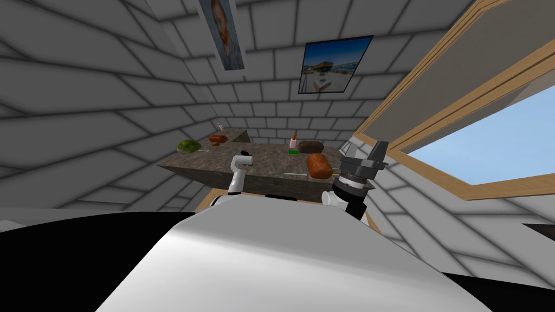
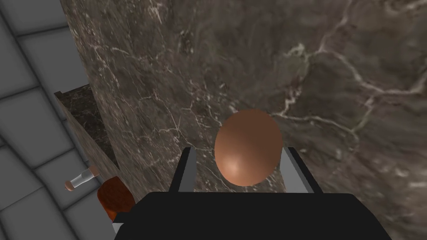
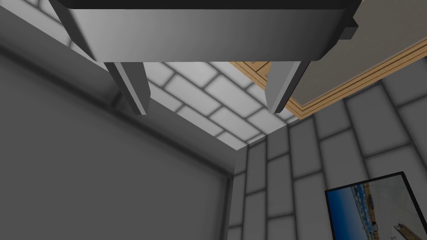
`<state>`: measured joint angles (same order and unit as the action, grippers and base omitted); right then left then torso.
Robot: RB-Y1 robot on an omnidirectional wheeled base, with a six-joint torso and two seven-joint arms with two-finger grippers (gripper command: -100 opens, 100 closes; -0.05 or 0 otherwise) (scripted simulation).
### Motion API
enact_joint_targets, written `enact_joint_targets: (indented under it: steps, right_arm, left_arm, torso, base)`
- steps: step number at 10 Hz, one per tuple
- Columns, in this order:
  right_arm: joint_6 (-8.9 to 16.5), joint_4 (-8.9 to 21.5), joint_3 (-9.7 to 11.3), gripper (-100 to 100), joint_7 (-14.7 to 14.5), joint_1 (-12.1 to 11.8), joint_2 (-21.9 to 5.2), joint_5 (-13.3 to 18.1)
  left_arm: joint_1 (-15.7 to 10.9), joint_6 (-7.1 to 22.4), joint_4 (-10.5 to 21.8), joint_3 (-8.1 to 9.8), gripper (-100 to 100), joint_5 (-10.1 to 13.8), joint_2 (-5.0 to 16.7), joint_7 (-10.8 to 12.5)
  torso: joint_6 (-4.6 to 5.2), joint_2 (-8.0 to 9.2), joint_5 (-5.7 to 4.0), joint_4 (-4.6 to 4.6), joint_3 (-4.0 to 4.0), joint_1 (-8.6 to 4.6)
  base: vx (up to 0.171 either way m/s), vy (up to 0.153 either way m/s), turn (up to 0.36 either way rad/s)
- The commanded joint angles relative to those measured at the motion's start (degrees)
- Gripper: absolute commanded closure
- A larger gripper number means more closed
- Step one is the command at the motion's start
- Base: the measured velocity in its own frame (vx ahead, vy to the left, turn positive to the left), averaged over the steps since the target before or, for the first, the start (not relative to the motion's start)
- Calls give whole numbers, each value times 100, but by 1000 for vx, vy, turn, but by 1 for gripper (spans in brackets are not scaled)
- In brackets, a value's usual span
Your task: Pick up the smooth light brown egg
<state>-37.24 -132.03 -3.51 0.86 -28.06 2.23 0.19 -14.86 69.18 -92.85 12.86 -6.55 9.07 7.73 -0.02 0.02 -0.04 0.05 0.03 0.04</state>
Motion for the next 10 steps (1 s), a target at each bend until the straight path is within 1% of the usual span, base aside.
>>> enact_joint_targets:
  steps: [1,4,5,6,8,9,10]
  right_arm:
    - [0,0,0,0,0,0,0,0]
    - [0,0,0,0,0,0,0,0]
    - [0,0,0,0,0,0,0,0]
    - [0,0,0,0,0,0,0,0]
    - [0,0,0,0,0,0,0,0]
    - [0,0,0,0,0,0,0,0]
    - [0,0,0,0,0,0,0,0]
  left_arm:
    - [0,0,0,0,100,0,0,0]
    - [-10,-8,-7,0,100,-1,4,0]
    - [-9,-7,-6,0,0,-1,4,0]
    - [21,157,-212,24,100,-45,-55,-37]
    - [53,338,-437,45,100,-94,-120,-74]
    - [35,264,-349,43,100,-72,-92,-60]
    - [34,281,-359,46,0,-73,-95,-65]
  torso:
    - [0,0,0,0,0,0]
    - [-3,2,3,-6,-2,1]
    - [-3,2,3,-5,-2,0]
    - [-3,2,3,-5,-1,0]
    - [-3,6,2,-3,1,-2]
    - [-2,9,2,-3,3,-2]
    - [-3,8,2,-4,2,-1]
  base:
    - [0,0,0]
    - [0,0,0]
    - [0,0,0]
    - [0,0,0]
    - [-6,1,-11]
    - [-7,1,-5]
    - [0,0,0]
